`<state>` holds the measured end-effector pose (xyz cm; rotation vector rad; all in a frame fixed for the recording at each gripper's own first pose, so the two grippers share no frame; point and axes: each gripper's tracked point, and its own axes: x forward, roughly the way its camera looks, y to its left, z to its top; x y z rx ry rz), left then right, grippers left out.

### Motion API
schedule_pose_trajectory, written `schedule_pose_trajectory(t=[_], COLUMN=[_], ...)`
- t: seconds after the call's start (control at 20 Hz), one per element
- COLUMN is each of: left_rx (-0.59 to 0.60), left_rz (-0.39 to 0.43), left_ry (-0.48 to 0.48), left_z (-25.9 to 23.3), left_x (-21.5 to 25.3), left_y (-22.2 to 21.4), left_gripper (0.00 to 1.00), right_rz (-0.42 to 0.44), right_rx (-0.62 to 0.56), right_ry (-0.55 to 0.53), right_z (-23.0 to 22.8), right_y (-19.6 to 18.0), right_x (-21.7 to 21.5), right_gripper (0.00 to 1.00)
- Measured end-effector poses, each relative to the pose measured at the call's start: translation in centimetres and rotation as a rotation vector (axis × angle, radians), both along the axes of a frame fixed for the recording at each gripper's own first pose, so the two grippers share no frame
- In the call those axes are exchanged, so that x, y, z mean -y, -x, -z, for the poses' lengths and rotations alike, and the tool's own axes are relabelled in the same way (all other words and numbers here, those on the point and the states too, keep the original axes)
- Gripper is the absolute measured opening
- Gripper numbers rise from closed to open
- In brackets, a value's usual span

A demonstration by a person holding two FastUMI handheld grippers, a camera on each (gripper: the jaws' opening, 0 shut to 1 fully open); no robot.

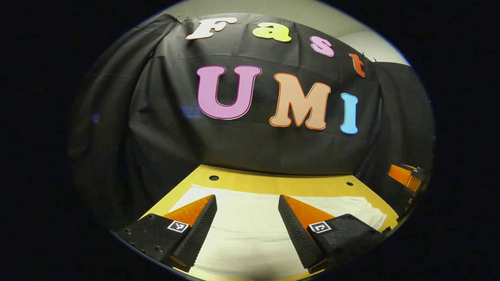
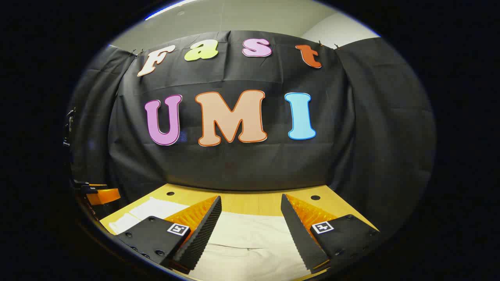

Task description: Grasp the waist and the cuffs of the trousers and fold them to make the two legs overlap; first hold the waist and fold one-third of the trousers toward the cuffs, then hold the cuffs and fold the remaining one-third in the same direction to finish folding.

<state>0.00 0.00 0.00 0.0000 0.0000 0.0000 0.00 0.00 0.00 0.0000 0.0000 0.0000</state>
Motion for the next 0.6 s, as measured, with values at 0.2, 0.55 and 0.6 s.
schedule_pose_trajectory(t=[0.2,0.55,0.6], left_rx=[0.002,-0.005,-0.008], left_rz=[-0.009,-0.023,-0.029], left_ry=[0.027,0.047,0.042], left_z=[0.1,0.6,0.6], left_x=[0.0,-0.4,-0.5], left_y=[0.0,-0.1,0.0], left_gripper=[0.95,0.95,0.95], right_rz=[-0.01,-0.004,-0.005], right_rx=[-0.004,-0.028,-0.027], right_ry=[0.017,0.019,0.021], right_z=[0.3,1.3,1.3], right_y=[0.1,0.3,0.3], right_x=[0.1,0.4,0.3], right_gripper=[0.98,0.98,0.98])
